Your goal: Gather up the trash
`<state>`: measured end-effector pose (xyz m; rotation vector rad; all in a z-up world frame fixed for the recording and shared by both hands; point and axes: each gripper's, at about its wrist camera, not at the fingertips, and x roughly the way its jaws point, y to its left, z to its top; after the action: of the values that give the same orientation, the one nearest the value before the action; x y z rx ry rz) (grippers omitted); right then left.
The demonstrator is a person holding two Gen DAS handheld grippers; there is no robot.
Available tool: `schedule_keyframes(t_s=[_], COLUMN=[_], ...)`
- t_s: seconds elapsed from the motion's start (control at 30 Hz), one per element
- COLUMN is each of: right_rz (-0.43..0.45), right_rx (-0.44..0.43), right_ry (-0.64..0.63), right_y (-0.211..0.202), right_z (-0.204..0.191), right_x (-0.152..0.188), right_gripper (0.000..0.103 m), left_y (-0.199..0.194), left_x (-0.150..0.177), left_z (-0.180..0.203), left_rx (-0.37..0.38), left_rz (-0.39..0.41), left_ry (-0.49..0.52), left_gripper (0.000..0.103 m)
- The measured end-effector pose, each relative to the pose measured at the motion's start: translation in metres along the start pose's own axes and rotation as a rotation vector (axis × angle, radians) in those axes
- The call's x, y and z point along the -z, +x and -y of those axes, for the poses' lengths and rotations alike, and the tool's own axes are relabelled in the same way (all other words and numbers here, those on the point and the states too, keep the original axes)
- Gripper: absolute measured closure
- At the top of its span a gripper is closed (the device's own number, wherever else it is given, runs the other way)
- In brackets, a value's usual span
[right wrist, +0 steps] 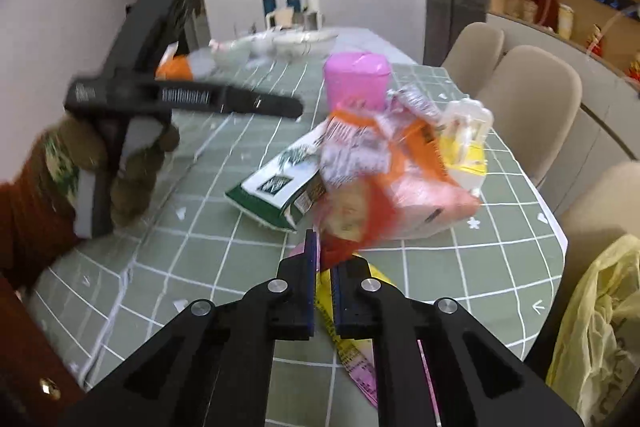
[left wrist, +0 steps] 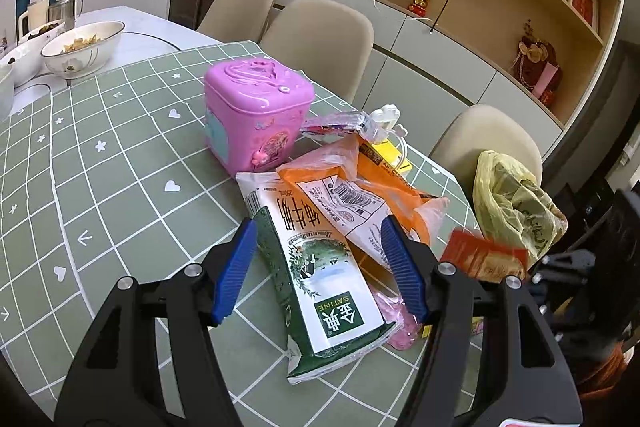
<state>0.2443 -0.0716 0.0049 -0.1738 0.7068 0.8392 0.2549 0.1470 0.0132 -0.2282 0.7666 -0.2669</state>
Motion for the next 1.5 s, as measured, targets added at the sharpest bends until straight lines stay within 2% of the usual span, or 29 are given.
schedule_keyframes(t_s=[0.23,0.33,0.5,0.6,0.77,0.83,0.93,1.03,1.23,1.3,1.33,1.37,1.4,1.43,1.5], right_rz=[0.015,0.032,0.091,0.113,0.143,0.154,0.162,0.163,0.181,0.188,0.191,0.193,0.197,0.201,0.209], right_rx=[0.060,0.067,0.092,0.116,0.170,0.200,0.246,0.281,0.314,0.317,0.320,0.323,0.324,0.322,0.324], right_ry=[0.094,0.147,0.213,0.213,0.224,0.239,0.261,0.281,0.317,0.319,0.317,0.314,0.308,0.307,0.302], right_y=[-0.022,-0.030,-0.054,-0.066,-0.089,-0.099,-0.113,-0.125,-0.140,-0.141,-0.141,-0.141,-0.141,-0.142,-0.145], right_z=[0.034,0.050,0.073,0.079,0.086,0.090,0.095,0.099,0.109,0.111,0.110,0.109,0.108,0.107,0.107], right_x=[0.015,0.024,0.024,0.020,0.025,0.031,0.041,0.050,0.058,0.060,0.060,0.061,0.061,0.062,0.063], right_gripper=[0.096,0.098,0.098,0.098,0.098,0.098,0.098,0.098,0.098,0.098,0.098,0.098,0.098,0.098,0.098], left_y=[0.015,0.015,0.002,0.001,0.020,0.033,0.058,0.079,0.084,0.080,0.078,0.077,0.073,0.069,0.058], left_x=[0.008,0.011,0.012,0.018,0.038,0.046,0.052,0.058,0.072,0.077,0.077,0.075,0.071,0.065,0.054], left_z=[0.008,0.013,0.039,0.066,0.125,0.146,0.167,0.174,0.175,0.175,0.175,0.174,0.173,0.171,0.172], left_rx=[-0.014,-0.036,0.041,0.117,0.259,0.282,0.280,0.263,0.235,0.197,0.178,0.175,0.182,0.193,0.193], left_rz=[-0.052,-0.042,-0.014,-0.024,-0.106,-0.133,-0.190,-0.262,-0.311,-0.297,-0.284,-0.278,-0.270,-0.256,-0.212], left_ry=[0.032,0.048,0.127,0.216,0.461,0.554,0.650,0.685,0.744,0.752,0.742,0.726,0.697,0.662,0.621], left_gripper=[0.042,0.042,0.042,0.042,0.042,0.042,0.042,0.042,0.042,0.051,0.066,0.073,0.075,0.082,0.085])
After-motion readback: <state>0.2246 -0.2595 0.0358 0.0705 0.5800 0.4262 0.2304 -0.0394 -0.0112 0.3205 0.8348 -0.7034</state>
